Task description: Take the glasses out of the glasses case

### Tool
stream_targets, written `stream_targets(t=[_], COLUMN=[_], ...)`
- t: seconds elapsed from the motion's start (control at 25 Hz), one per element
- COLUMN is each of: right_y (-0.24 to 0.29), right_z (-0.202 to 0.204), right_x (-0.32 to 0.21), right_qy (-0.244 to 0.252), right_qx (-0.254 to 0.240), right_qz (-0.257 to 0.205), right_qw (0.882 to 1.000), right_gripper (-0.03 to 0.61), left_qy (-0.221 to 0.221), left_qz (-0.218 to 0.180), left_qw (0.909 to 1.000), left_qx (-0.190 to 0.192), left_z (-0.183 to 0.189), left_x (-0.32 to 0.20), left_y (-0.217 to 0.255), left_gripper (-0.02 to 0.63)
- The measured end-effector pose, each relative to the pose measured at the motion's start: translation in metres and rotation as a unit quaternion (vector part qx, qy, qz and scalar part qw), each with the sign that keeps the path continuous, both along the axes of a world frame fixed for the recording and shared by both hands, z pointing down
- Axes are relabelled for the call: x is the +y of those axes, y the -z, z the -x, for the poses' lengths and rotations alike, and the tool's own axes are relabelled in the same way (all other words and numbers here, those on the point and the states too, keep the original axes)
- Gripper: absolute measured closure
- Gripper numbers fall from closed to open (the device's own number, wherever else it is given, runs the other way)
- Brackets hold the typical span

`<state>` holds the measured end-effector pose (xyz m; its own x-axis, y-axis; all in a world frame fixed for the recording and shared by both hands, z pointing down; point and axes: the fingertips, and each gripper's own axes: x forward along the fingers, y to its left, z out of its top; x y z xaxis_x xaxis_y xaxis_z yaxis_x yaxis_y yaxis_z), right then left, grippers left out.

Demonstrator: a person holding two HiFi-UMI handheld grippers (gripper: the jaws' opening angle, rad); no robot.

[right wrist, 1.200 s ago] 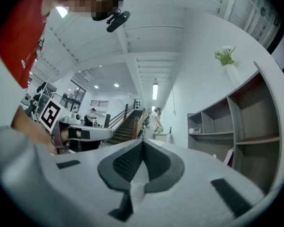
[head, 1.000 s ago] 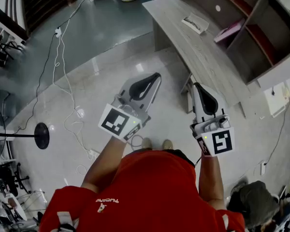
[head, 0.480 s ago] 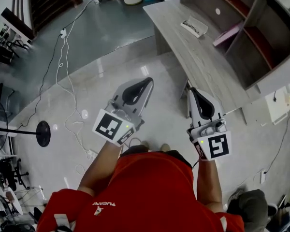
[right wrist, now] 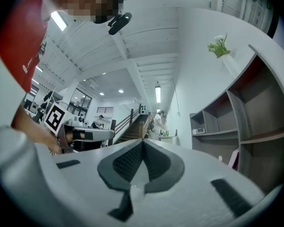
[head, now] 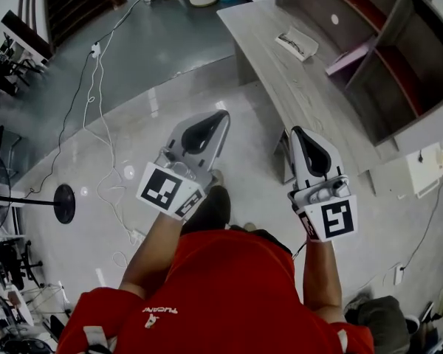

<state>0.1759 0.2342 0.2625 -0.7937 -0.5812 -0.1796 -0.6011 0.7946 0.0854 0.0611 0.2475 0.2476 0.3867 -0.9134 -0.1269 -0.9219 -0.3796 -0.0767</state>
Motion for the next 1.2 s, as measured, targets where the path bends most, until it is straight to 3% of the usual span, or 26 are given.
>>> stream_targets(t=[0.32, 0.68, 0.92, 1.2], right_y=[-0.009, 0.001, -0.01, -0.021], right_z=[0.039, 0.107, 0.14, 0.159], right_x=[-0.065, -0.171, -0.241, -0.293], right_qy=[-0.027, -0.095, -0.149, -0.195], right_qx=[0.026, 0.061, 0.081, 0.101], right_qz=[0.006, 0.005, 0.021, 0.037], right_qw=[0.999, 0.994, 0.985, 0.975], right_gripper=[0.575, 0.574, 0.574, 0.574], left_qy=[-0.027, -0.076, -0.113, -0.158], left_qz=[-0.013, -0.017, -0.009, 0.012], left_qw=[0.9995, 0.9967, 0.993, 0.9868], left_qx=[0.009, 0.023, 0.032, 0.034], left_z=[0.037, 0.121, 0.166, 0.188], left_x=[-0.073, -0.189, -0.256, -0.308], left_y=[-0.008, -0.004, -0.011, -0.025], left_gripper=[0.6, 0.6, 0.6, 0.6])
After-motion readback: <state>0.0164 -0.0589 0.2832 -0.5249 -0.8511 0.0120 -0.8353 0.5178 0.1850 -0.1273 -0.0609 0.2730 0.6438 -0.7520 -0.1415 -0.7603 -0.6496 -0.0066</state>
